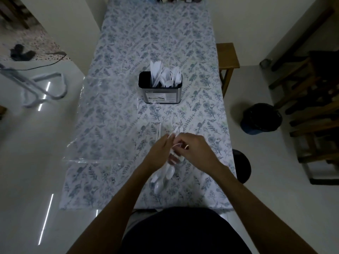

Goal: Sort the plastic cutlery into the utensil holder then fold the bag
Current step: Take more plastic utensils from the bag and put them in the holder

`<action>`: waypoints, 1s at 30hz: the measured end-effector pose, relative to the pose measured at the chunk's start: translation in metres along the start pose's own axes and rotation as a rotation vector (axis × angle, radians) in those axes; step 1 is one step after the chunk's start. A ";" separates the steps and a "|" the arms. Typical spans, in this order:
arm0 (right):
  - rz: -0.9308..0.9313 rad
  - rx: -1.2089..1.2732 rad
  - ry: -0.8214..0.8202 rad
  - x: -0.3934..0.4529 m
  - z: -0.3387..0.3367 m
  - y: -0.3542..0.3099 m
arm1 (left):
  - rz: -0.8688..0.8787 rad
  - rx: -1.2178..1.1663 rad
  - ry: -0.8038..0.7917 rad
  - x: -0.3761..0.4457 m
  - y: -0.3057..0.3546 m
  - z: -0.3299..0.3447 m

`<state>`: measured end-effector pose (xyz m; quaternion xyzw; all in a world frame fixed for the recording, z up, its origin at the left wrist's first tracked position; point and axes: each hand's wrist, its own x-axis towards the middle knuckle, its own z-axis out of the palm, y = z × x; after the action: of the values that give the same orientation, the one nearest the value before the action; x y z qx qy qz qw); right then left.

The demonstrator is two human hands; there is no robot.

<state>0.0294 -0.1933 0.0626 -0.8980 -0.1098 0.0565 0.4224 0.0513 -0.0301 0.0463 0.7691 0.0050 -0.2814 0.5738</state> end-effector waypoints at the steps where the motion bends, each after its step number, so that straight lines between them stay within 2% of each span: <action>1: 0.074 0.098 0.020 0.003 0.006 -0.003 | -0.037 -0.109 -0.001 -0.004 -0.007 0.001; 3: 0.216 0.268 0.005 0.003 0.021 0.007 | -0.165 -0.308 0.112 -0.013 -0.023 -0.007; 4: 0.230 0.204 0.007 0.001 0.030 0.018 | -0.249 -0.400 0.182 -0.016 -0.033 -0.015; 6: 0.209 -0.167 0.002 -0.003 0.050 0.045 | -0.351 -0.485 0.260 -0.021 -0.051 -0.030; 8: 0.171 -0.446 -0.120 -0.007 0.067 0.064 | -0.335 -0.441 0.286 -0.026 -0.063 -0.040; 9: 0.145 -0.505 -0.159 -0.007 0.072 0.070 | -0.307 -0.396 0.305 -0.029 -0.067 -0.043; 14: -0.022 -0.626 -0.064 0.000 0.068 0.077 | -0.273 -0.350 0.417 -0.034 -0.069 -0.041; 19: -0.100 -0.560 0.060 0.003 0.049 0.073 | -0.215 -0.335 0.410 -0.034 -0.064 -0.030; 23: -0.053 -0.536 0.095 0.004 0.048 0.065 | -0.210 -0.361 0.389 -0.029 -0.061 -0.020; 26: 0.079 -0.268 0.000 0.005 0.046 0.039 | -0.196 -0.399 0.335 -0.026 -0.055 -0.014; 28: 0.164 -0.027 -0.099 0.005 0.046 0.018 | -0.155 -0.435 0.244 -0.026 -0.048 -0.009; 30: 0.227 0.101 -0.123 0.003 0.052 0.002 | -0.091 -0.504 0.159 -0.026 -0.045 -0.002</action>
<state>0.0222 -0.1553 0.0279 -0.8770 -0.0301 0.1645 0.4505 0.0151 -0.0048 0.0182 0.6208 0.1544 -0.2355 0.7317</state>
